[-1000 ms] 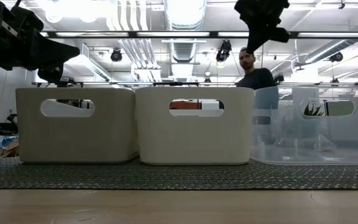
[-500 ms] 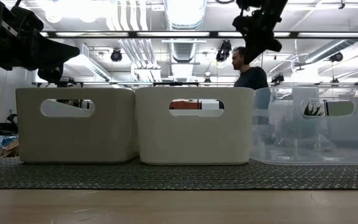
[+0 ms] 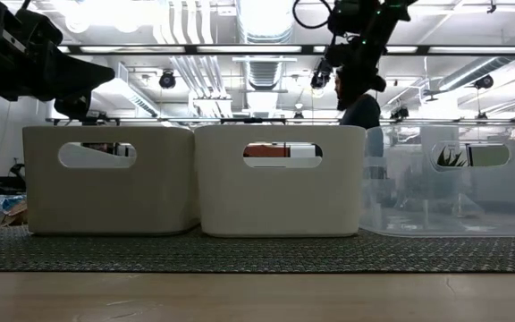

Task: Pick and place Granola Bars by type
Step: Put the red granola bar into the gray bin

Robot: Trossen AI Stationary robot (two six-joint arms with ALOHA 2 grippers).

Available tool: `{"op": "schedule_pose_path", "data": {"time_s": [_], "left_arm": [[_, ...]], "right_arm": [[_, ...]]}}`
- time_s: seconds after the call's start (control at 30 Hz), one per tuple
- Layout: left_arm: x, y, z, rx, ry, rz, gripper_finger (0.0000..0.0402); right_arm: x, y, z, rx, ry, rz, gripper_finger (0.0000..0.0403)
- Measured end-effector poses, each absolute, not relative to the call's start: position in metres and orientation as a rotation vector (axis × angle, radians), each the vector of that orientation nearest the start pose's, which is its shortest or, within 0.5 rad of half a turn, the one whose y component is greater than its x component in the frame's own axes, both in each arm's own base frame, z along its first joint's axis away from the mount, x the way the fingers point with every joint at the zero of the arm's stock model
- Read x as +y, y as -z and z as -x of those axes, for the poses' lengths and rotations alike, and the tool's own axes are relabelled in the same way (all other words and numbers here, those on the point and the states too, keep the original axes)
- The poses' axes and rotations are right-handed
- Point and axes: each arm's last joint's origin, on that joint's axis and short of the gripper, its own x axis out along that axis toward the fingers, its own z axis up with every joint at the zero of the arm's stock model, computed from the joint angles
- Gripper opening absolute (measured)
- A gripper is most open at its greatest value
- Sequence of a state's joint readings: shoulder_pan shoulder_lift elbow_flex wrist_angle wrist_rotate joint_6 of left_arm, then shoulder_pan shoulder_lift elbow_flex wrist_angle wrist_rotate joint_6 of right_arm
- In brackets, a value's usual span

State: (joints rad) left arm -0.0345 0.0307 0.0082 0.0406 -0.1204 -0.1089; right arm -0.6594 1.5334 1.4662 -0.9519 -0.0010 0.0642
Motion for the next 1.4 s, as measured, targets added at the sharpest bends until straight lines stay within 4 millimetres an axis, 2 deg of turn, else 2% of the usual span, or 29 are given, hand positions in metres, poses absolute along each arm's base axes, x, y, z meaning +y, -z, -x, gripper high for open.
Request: {"op": "schedule_pose_path", "data": {"time_s": [0.17,0.4,0.6,0.73,1.07,1.2,1.4], "left_arm": [[0.0,-0.168,-0.099,-0.023,-0.085,0.11,0.0],[0.0,-0.168,-0.099,-0.023,-0.085,0.11,0.0],[0.0,-0.168,-0.099,-0.023,-0.085,0.11,0.0],[0.0,-0.168,-0.099,-0.023,-0.085,0.11,0.0],[0.0,-0.168,-0.099,-0.023,-0.085,0.11,0.0],[0.0,-0.168,-0.099,-0.023,-0.085,0.11,0.0],[0.0,-0.168,-0.099,-0.023,-0.085,0.11,0.0]], "right_arm": [[-0.197,-0.324,-0.248,0.987,0.616,-0.36,0.0009],[-0.207,-0.345,-0.257,0.979,0.599,-0.316,0.0009],[-0.218,-0.345,-0.26,1.089,0.584,-0.335,0.0016],[-0.223,-0.335,-0.265,1.146,0.549,-0.319,0.005],[-0.227,-0.323,-0.271,1.2,0.498,-0.28,0.018],[-0.225,-0.328,-0.268,1.187,0.505,-0.273,0.0202],[-0.223,-0.335,-0.265,1.174,0.502,-0.24,0.0208]]}}
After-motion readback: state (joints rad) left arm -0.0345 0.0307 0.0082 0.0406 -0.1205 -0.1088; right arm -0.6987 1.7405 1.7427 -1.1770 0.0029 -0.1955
